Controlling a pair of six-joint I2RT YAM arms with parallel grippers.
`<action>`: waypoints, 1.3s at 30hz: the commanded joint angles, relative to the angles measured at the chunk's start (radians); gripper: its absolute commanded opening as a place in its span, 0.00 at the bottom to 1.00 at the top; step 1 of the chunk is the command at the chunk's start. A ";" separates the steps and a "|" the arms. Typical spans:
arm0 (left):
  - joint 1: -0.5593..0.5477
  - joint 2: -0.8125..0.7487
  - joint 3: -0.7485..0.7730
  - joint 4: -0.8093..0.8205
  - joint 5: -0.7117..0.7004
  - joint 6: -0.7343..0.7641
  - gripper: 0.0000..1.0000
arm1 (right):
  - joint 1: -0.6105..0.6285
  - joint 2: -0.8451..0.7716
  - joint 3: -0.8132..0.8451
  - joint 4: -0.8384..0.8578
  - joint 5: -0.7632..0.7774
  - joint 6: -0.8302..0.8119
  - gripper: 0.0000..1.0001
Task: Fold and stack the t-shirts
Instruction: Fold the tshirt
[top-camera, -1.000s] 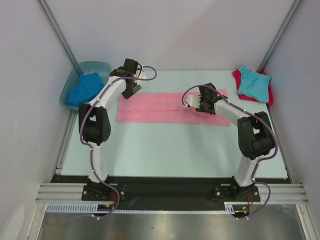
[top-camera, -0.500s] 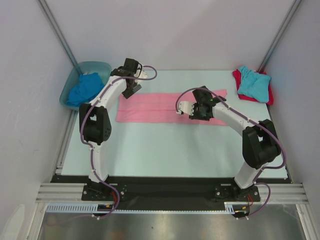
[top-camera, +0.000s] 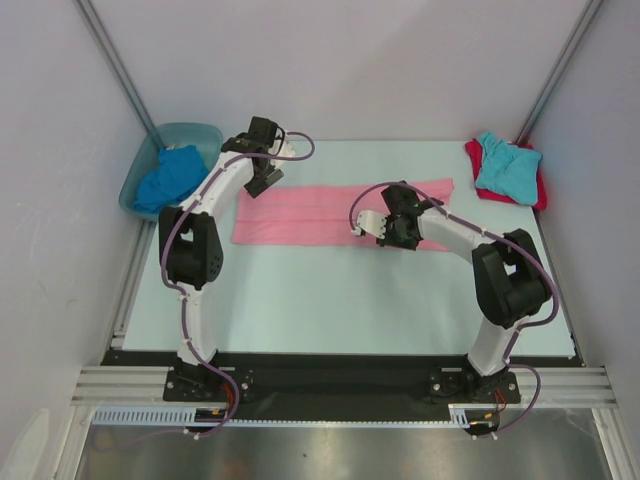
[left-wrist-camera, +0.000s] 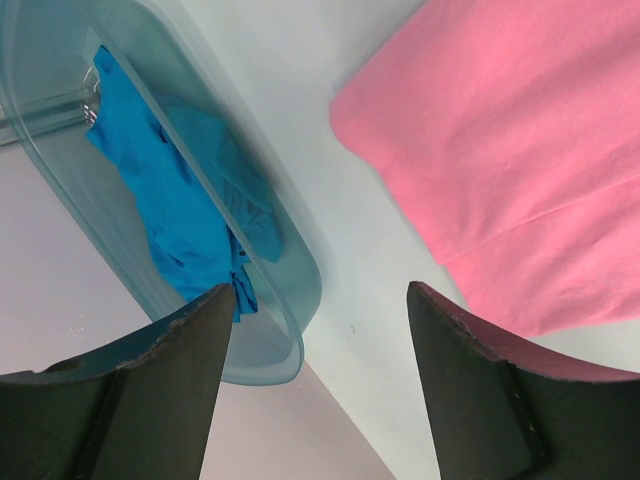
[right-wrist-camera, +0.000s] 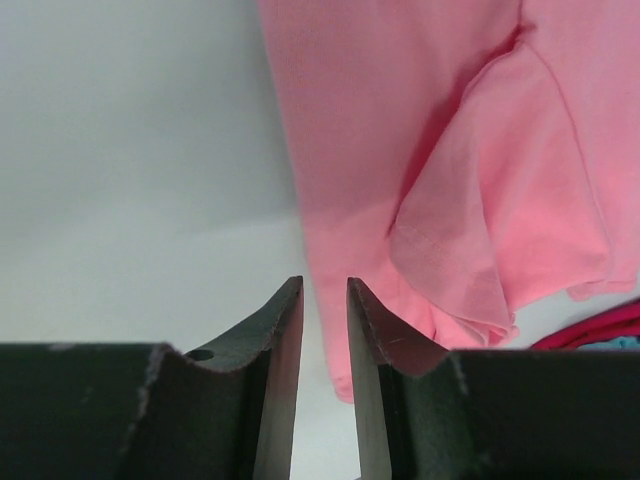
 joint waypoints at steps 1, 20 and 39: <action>-0.007 -0.007 0.035 0.010 -0.012 0.012 0.76 | -0.015 0.035 0.004 0.046 0.012 0.014 0.29; -0.007 0.004 0.028 0.011 -0.017 0.009 0.76 | -0.074 0.139 0.145 0.020 -0.003 0.017 0.29; -0.009 0.021 0.045 0.013 -0.024 0.014 0.76 | -0.089 0.220 0.208 0.054 0.017 0.035 0.04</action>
